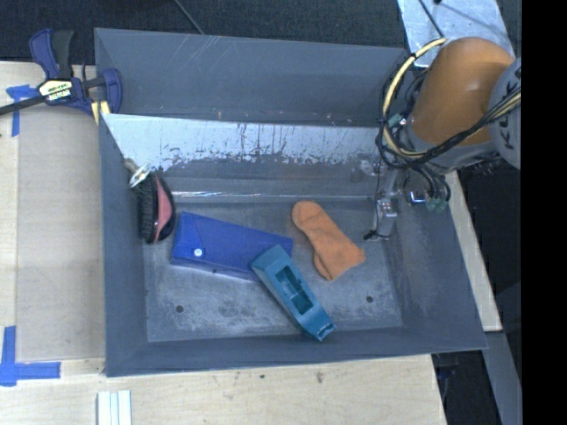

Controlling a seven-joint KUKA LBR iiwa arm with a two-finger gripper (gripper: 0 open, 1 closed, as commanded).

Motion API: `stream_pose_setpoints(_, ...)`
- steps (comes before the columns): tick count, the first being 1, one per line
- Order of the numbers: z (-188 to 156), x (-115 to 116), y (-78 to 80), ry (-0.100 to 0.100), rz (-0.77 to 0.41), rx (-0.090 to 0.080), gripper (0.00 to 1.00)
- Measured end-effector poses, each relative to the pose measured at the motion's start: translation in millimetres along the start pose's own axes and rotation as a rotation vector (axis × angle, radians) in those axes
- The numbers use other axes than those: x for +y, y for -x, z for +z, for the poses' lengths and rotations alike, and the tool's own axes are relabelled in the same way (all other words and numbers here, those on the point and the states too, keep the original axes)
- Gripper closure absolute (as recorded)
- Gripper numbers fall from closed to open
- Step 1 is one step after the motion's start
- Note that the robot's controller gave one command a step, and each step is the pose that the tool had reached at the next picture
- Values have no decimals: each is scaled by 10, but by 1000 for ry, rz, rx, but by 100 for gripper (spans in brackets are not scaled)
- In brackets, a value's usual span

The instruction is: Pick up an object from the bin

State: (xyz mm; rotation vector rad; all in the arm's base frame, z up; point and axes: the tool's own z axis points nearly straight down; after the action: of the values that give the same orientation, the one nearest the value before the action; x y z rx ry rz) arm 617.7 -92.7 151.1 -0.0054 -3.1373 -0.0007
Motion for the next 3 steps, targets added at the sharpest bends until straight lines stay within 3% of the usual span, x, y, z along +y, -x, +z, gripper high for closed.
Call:
stream_pose_setpoints(1,-53,3,17,-1,-2,-8,0)
stream_pose_setpoints(2,342,-4,-6,-2,-71,-14,0)
stream_pose_setpoints(3,719,-113,-133,0,-22,-7,0)
